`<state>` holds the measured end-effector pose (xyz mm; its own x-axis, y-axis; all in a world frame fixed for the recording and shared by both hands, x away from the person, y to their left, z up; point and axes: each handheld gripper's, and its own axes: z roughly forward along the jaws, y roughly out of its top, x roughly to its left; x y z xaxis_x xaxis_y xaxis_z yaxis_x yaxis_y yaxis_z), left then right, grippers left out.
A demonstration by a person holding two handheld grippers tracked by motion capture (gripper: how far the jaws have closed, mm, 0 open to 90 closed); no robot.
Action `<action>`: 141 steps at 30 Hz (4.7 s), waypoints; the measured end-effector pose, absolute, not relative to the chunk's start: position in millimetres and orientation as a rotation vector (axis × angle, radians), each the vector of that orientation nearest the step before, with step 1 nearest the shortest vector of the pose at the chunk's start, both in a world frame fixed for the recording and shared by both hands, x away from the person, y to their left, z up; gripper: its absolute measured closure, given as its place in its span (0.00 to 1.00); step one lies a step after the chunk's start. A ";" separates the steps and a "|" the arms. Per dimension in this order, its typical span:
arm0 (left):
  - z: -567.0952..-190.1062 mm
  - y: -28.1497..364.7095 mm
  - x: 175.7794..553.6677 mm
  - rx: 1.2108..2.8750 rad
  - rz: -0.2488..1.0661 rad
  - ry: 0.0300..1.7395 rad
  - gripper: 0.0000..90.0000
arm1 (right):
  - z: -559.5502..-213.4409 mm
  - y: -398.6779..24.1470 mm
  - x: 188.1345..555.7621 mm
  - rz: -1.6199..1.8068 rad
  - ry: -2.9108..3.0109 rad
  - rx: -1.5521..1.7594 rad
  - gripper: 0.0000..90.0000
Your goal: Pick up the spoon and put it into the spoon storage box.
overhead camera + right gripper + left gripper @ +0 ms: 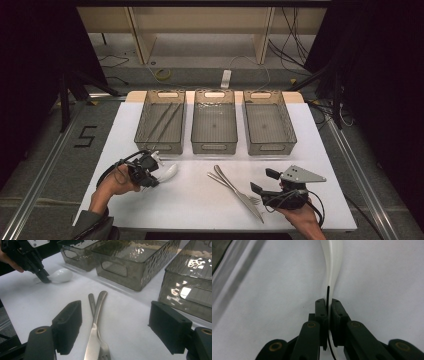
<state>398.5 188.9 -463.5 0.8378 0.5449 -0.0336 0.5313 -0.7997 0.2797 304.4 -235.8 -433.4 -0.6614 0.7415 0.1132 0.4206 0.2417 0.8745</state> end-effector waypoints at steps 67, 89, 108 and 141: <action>-377.6 123.9 465.3 2.171 0.186 1.006 0.95 | -436.0 -237.7 306.4 1.382 2.195 1.098 0.30; -387.0 97.4 515.2 2.106 0.189 1.080 0.95 | -436.3 -238.8 307.1 1.388 2.194 1.100 0.30; -399.8 73.0 530.5 2.125 0.189 1.128 0.94 | -435.9 -239.4 306.5 1.396 2.193 1.100 0.30; -390.5 92.8 507.5 2.013 0.144 1.173 0.41 | -436.0 -239.0 306.5 1.395 2.195 1.099 0.30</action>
